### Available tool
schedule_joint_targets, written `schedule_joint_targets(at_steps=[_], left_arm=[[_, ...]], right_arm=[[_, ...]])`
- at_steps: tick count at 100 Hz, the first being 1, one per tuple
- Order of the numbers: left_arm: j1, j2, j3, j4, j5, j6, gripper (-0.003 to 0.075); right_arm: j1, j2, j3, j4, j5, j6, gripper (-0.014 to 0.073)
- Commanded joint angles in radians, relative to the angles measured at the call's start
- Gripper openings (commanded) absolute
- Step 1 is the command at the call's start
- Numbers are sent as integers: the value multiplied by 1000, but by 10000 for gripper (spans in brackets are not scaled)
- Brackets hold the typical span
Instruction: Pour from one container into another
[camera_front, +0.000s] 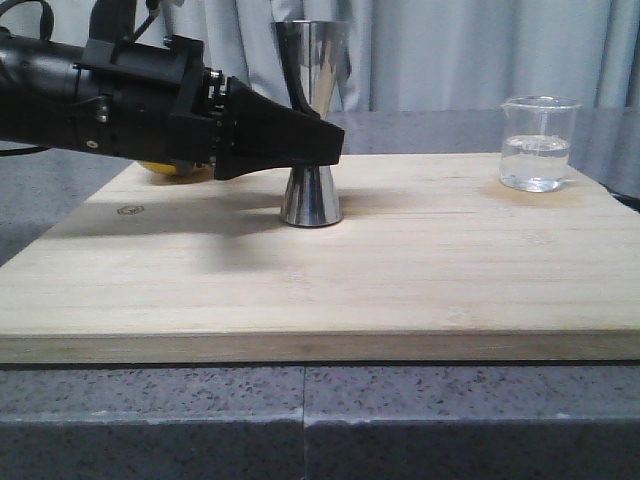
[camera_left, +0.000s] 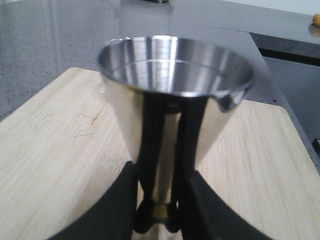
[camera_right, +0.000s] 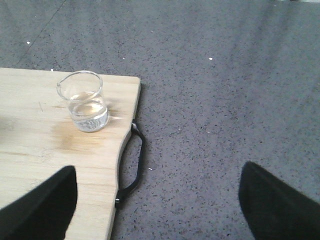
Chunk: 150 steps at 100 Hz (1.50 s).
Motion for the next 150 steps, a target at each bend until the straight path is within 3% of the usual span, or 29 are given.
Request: schedule_joint_targets(at_steps=[1,18,53,122,135,150], left_arm=[[-10,-41,-40,-76,116,0,71],[-10,-41,-58,-76,116,0,71],[-10,-41,-64,-76,107,0,71],[-10,-41,-64,-76,107,0,71],[-10,-41,-64,-76,107,0,71],[-10,-41,-64,-76,107,0,71]], right_arm=[[-8,27,-43,26,-66,-29,595],[-8,83,-68,149,-59,-138,595],[-8,227,-72,524,-114,-495,595],[-8,265,-72,563,-66,-519,595],[1,264,-70,579,-116,-531,595],[132,264,-49,445,-280,-427,595]])
